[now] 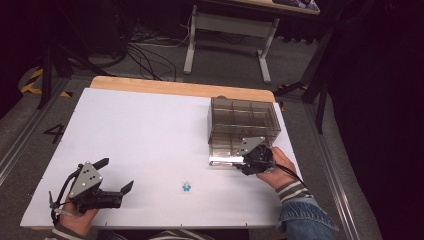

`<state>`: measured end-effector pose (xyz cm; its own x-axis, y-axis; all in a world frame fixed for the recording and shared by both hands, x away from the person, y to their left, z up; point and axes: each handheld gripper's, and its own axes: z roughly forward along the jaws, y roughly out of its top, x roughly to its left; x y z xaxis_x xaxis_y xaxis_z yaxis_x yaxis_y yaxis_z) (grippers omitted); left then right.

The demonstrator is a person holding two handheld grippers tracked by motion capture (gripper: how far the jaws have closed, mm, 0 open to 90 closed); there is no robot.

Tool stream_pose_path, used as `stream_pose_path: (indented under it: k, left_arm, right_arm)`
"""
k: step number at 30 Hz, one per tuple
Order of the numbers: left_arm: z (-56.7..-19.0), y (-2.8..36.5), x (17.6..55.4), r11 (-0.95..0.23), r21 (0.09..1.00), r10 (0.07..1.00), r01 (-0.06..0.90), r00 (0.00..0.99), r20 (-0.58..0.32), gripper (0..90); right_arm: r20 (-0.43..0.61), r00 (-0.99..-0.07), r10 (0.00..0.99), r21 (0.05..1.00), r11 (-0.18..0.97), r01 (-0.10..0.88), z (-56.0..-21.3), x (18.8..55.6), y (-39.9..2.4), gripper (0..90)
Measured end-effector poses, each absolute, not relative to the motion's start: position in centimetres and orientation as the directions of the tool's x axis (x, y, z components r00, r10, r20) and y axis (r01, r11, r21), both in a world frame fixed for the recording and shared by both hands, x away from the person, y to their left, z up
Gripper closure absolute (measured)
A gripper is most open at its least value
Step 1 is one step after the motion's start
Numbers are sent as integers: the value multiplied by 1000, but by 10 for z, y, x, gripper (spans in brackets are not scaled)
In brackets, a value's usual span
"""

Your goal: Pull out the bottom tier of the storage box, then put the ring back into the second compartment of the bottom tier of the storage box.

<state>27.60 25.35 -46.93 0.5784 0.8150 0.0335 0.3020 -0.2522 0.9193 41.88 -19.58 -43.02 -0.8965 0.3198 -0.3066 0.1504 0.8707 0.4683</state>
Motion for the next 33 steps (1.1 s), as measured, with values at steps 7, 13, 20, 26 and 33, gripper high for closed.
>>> stream_pose_path:
  k: [7,13,20,26,33]
  left_arm:
    - [-469,252,278,-254,920,811,298,584,35,0]
    - [-469,253,278,-252,921,811,297,584,33,0]
    - [-469,251,278,-256,920,809,296,587,36,0]
    - [-469,251,278,-258,920,808,296,588,37,0]
    - [-469,252,278,-256,921,808,294,588,37,0]
  right_arm:
    - [-312,-888,338,534,835,130,-417,411,-192,473]
    - [-307,-888,343,567,815,119,-412,407,-187,460]
    - [-306,-883,356,594,796,115,-407,403,-181,453]
    - [-300,-888,350,607,788,105,-404,398,-175,451]
    - [-285,-888,361,642,760,103,-404,389,-162,440]
